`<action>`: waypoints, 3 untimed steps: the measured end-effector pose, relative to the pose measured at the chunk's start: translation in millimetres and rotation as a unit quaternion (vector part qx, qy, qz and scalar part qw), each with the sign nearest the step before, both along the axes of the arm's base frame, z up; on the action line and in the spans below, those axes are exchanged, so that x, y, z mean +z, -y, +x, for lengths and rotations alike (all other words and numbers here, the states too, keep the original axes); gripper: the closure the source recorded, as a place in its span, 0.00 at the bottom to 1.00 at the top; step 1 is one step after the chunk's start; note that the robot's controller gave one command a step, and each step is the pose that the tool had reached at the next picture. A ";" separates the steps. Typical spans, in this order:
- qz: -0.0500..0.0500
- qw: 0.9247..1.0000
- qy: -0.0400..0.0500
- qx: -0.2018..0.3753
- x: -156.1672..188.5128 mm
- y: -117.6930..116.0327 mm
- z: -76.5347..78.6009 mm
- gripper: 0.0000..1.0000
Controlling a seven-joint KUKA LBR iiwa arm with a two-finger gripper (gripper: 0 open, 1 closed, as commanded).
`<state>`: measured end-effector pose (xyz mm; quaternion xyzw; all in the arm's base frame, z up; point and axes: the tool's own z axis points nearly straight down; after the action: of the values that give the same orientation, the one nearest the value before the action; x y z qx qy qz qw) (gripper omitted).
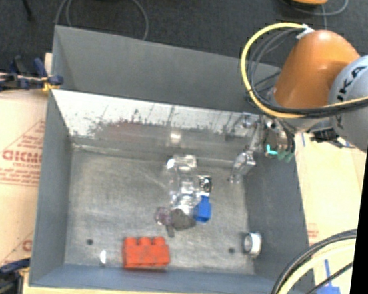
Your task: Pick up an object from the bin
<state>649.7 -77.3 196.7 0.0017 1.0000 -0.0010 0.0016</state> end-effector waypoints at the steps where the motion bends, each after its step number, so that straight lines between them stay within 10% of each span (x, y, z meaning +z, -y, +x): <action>1: 0.001 1.000 -0.005 0.009 -83.4 -14.4 -51.2 0.00; 2: -0.005 0.990 0.016 0.137 -117.0 -30.4 -77.3 0.00; 3: -0.004 0.990 0.013 0.138 -115.9 -31.3 -78.0 1.00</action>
Offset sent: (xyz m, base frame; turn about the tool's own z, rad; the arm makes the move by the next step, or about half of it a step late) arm -0.0483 0.0157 -0.0788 -0.0244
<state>571.7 -46.1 80.8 -0.1364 0.9905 -0.0046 0.0144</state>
